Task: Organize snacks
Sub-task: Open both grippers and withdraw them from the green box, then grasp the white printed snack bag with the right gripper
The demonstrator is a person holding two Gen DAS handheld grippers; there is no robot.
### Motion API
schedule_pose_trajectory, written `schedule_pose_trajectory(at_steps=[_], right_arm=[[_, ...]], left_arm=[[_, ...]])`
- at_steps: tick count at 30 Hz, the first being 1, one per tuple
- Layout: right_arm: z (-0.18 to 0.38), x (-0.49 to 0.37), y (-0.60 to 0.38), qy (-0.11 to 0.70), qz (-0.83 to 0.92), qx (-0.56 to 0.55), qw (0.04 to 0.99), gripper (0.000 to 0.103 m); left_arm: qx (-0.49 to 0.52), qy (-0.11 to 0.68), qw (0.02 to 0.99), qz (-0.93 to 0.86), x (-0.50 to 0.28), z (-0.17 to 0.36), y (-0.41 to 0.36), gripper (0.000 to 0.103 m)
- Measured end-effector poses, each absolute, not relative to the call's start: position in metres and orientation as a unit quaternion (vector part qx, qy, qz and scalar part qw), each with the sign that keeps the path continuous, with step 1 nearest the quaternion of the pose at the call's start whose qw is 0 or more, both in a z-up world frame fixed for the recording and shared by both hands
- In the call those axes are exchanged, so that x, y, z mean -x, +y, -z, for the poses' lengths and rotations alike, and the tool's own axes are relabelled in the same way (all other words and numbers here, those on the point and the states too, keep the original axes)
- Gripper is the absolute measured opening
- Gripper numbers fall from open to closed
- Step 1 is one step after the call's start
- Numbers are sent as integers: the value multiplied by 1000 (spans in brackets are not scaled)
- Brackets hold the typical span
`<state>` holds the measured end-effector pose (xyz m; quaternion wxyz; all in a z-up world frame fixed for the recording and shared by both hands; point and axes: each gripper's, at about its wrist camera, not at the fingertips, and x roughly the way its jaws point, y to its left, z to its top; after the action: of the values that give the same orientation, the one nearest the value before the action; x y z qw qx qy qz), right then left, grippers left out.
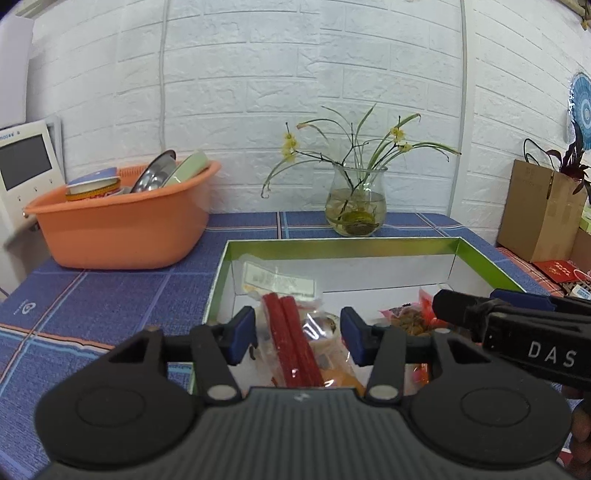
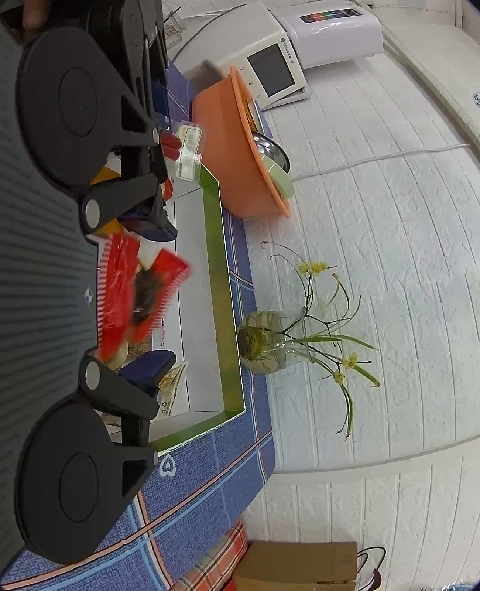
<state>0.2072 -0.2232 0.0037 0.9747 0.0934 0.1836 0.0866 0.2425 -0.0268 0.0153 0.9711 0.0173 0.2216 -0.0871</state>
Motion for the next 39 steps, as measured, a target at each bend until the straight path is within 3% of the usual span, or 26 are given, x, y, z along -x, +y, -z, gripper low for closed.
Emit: schedule_pose_trajectory(at_steps=[7, 13, 22, 27, 33, 39], right_arm=[[-8, -204, -223, 175, -74, -76, 979, 103], [-23, -194, -231, 153, -91, -100, 979, 103], [-45, -177, -236, 153, -153, -176, 960, 103], [-45, -159, -224, 201, -200, -171, 944, 103], [-14, -124, -180, 307, -235, -69, 920, 103], [18, -98, -150, 374, -286, -107, 876, 103]], left_arm=[[-29, 222, 971, 83, -239, -20, -28, 62], [-24, 228, 969, 96, -217, -41, -11, 65], [-52, 221, 972, 68, -123, -50, 47, 68], [-39, 254, 965, 41, -65, -24, 82, 68], [-43, 279, 955, 91, -27, 6, 70, 69], [-79, 290, 946, 117, -25, 28, 46, 73]])
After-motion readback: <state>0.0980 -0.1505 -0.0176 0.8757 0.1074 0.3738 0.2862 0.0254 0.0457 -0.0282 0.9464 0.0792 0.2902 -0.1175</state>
